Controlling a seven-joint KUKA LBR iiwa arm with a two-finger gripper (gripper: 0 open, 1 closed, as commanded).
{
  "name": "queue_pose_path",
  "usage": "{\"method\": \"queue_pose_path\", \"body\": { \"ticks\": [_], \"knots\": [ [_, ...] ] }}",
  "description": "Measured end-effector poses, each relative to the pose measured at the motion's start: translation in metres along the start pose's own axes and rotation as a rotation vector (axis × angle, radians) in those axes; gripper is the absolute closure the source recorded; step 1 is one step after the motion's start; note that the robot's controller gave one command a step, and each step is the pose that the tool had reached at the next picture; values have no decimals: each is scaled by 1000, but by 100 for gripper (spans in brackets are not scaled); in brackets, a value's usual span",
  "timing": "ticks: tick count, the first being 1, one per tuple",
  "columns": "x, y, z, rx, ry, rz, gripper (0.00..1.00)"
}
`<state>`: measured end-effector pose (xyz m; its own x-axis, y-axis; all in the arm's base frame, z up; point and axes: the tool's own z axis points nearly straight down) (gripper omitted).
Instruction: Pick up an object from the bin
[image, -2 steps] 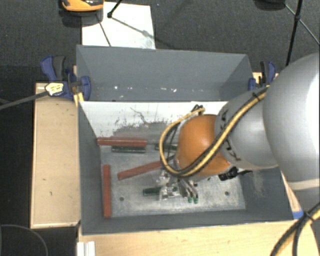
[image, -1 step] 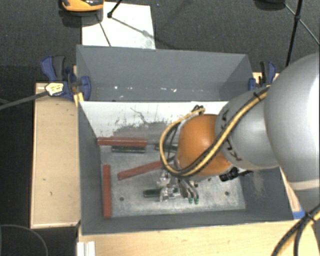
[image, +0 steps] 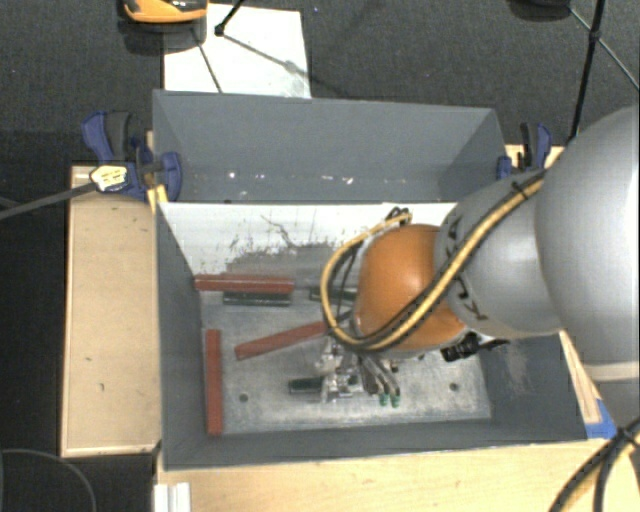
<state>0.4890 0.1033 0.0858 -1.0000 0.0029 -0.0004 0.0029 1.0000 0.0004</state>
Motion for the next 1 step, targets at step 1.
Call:
{"method": "queue_pose_path", "body": {
  "ticks": [1],
  "knots": [
    [1, 0, -13, 1, 5, 2, 100]
  ]
}}
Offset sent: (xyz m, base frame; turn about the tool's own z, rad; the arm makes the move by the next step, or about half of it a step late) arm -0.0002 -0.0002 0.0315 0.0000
